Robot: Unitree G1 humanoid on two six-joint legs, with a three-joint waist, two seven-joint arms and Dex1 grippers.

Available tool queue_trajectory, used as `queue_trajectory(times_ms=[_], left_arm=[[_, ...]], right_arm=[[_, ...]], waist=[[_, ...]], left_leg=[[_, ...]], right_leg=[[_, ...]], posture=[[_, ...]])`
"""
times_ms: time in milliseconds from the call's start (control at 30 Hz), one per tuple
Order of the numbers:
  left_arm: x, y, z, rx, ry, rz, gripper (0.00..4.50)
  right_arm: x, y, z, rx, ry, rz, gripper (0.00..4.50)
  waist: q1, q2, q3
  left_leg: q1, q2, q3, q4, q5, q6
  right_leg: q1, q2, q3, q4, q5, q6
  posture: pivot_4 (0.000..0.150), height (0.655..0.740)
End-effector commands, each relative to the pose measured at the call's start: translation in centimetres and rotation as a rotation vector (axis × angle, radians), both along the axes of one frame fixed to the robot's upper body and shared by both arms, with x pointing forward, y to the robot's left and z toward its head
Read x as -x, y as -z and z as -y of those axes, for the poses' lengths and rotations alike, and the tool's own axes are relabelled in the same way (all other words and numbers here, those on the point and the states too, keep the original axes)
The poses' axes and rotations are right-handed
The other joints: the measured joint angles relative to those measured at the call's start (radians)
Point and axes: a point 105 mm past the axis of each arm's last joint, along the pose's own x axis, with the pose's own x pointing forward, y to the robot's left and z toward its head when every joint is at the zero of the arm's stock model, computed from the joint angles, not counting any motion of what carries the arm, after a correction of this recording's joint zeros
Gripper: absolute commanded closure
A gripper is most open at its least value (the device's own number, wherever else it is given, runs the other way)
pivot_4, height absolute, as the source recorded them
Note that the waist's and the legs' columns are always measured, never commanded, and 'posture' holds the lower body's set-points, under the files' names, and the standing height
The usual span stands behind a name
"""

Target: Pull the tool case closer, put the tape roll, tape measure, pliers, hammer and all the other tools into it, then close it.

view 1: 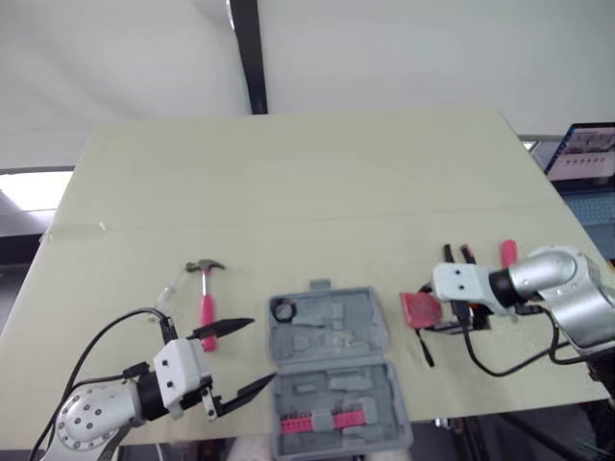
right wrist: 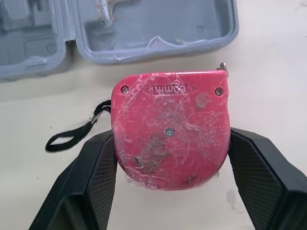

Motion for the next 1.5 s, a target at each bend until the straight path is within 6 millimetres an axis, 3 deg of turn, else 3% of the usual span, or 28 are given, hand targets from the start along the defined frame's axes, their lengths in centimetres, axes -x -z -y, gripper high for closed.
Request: queue_trajectory(times_ms=[33,233,567,800,1500], left_arm=[[0.0,-0.4,0.0,0.016,-0.007,0.021,0.0],[-0.2,-0.1,-0.5,0.004,-0.014,0.025,0.0],[-0.1,0.1,-0.7,0.004,-0.022,0.025,0.0],[0.2,0.3,-0.6,0.006,-0.028,0.025,0.0],[0.7,0.4,-0.3,-0.001,-0.043,0.024,0.0]], right_arm=[[0.3,-1.4,-0.9,0.066,-0.001,0.001,1.56],[0.0,-2.4,-3.3,0.137,-0.009,0.054,1.56],[0.1,-1.0,-6.5,0.247,-0.048,0.072,1.56],[-1.4,-0.4,-8.4,0.27,-0.056,0.118,1.56],[-2.7,0.6,-10.6,0.306,-0.109,0.15,1.56]], waist=[[0.002,0.0,0.0],[-0.002,0.0,0.0],[-0.008,0.0,0.0],[-0.026,0.0,0.0],[-0.027,0.0,0.0]], left_leg=[[0.0,0.0,0.0,0.0,0.0,0.0],[-0.001,0.0,0.0,0.0,0.0,0.0],[-0.001,0.0,0.0,0.0,0.0,0.0],[-0.001,0.0,0.0,0.0,0.0,0.0],[-0.001,0.0,0.0,-0.001,0.0,0.0]], right_leg=[[0.0,0.0,0.0,0.0,0.0,0.0],[-0.001,0.0,0.0,0.001,0.0,0.0],[-0.002,0.0,0.0,0.001,0.0,0.0],[-0.002,0.0,0.0,0.001,0.0,0.0],[-0.003,0.0,0.0,0.001,0.0,0.0]], posture=[[0.15,0.74],[0.15,0.74],[0.15,0.74],[0.15,0.74],[0.15,0.74]])
